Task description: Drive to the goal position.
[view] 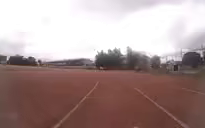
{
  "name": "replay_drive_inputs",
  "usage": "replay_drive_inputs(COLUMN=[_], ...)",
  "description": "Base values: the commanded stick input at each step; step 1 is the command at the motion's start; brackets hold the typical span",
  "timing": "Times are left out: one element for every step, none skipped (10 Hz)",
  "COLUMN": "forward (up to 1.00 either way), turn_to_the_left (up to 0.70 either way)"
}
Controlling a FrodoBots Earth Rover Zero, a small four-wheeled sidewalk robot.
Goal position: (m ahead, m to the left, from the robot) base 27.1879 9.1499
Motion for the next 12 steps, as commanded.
replay_drive_inputs(forward=[0.70,0.70,0.70,0.70,0.70,0.70,0.70,0.70,0.70,0.70,0.70,0.70], turn_to_the_left=[0.00,0.00,0.00,0.00,0.00,0.00,0.00,0.00,0.00,0.00,0.00,0.00])
